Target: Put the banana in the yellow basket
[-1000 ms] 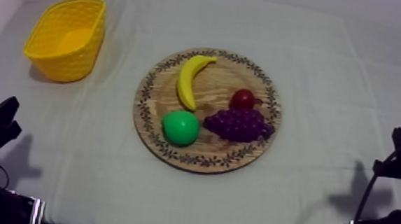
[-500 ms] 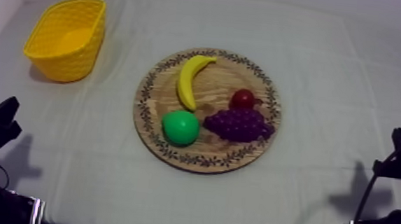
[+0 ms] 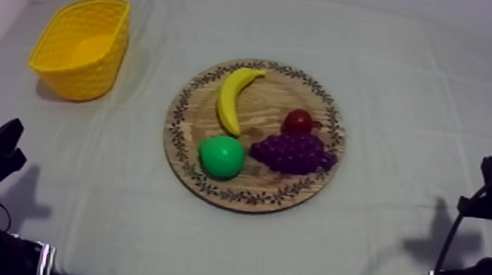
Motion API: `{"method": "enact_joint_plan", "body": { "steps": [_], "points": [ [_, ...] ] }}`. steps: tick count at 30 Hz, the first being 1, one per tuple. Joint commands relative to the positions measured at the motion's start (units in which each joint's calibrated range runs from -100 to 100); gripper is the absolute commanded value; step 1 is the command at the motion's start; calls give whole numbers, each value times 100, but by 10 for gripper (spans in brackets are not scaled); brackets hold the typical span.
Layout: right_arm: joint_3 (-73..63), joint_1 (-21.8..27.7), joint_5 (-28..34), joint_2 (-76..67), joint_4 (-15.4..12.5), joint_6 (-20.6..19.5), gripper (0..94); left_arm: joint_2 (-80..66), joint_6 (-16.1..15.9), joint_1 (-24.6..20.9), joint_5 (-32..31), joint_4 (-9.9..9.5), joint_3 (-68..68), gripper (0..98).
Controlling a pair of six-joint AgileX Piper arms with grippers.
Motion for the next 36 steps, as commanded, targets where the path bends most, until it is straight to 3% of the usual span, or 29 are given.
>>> {"method": "enact_joint_plan", "body": {
  "steps": [1,11,22,23,28,31,36],
  "points": [
    [-3,1,-6,-2,1,2,3,0,-60,-1,5,-4,1,2],
    [-3,1,-6,-2,1,0,3,257,-449,37,-138,52,-173,2],
    [-3,1,-6,-2,1,2,3,2694,-408,596,-170,33,-2560,15],
    [-3,1,-6,-2,1,2,3,2930,-339,716,-112,-23,-2830,15],
    [-3,1,-6,-2,1,2,3,3843,396,1446,222,-656,-3930,12],
    [-3,1,-6,-2,1,2,3,4390,656,1682,442,-758,-4452,5],
    [-3,1,-6,-2,1,2,3,5306,934,2079,635,-772,-5159,2]
  ]
}}
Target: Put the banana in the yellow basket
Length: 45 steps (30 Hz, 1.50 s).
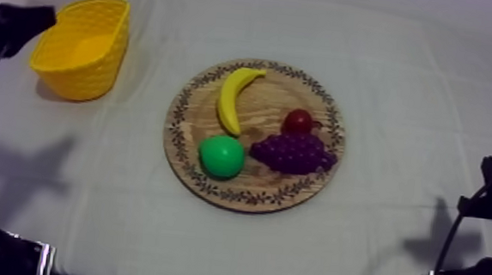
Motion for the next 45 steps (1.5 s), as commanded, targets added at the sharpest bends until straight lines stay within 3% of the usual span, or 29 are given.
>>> {"method": "enact_joint_plan", "body": {
  "steps": [1,8,20,26,31,38,43,45],
  "points": [
    [-3,1,-1,-2,1,-3,3,673,252,282,109,-15,-503,2],
    [-3,1,-1,-2,1,-6,3,1805,659,660,337,-5,-1147,2],
    [-3,1,-1,-2,1,-3,3,3502,925,912,1165,308,-2452,2],
    [-3,1,-1,-2,1,-3,3,4175,812,877,1193,417,-2617,2],
    [-3,1,-1,-2,1,-3,3,4710,498,761,1270,702,-2879,4],
    [-3,1,-1,-2,1,-3,3,5244,346,709,1335,938,-3261,13],
    [-3,1,-1,-2,1,-3,3,5434,195,612,1165,1246,-3205,20],
    [-3,1,-1,-2,1,-3,3,5472,120,537,1093,1383,-3094,91]
  ]
}}
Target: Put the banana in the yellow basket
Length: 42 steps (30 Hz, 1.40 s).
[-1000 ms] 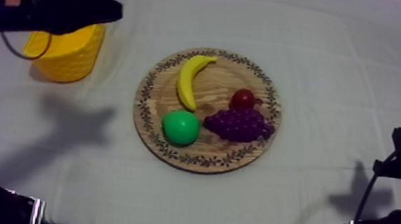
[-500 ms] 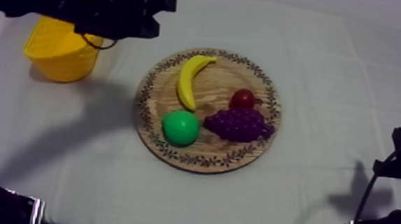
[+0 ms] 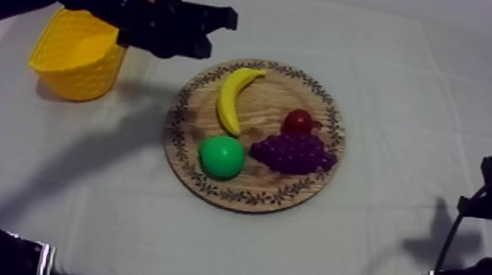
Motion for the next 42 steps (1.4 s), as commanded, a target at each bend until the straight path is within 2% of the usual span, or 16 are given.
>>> {"method": "enact_joint_plan", "body": {
  "steps": [1,3,4,6,8,20,30,42],
  "points": [
    [-3,1,-1,-2,1,-2,3,31,-137,-92,-64,168,118,157],
    [-3,1,-1,-2,1,-2,3,56,-244,-175,-96,285,226,381],
    [-3,1,-1,-2,1,-2,3,60,-263,-199,-96,304,264,449],
    [-3,1,-1,-2,1,-4,3,56,-264,-219,-66,297,302,519],
    [-3,1,-1,-2,1,-3,3,51,-252,-212,-27,274,288,548],
    [-3,1,-1,-2,1,-2,3,229,-178,-169,191,261,106,573],
    [-3,1,-1,-2,1,-2,3,1171,-435,-349,599,470,-450,569],
    [-3,1,-1,-2,1,-2,3,2788,-428,-388,1608,417,-1982,565]
  ]
}}
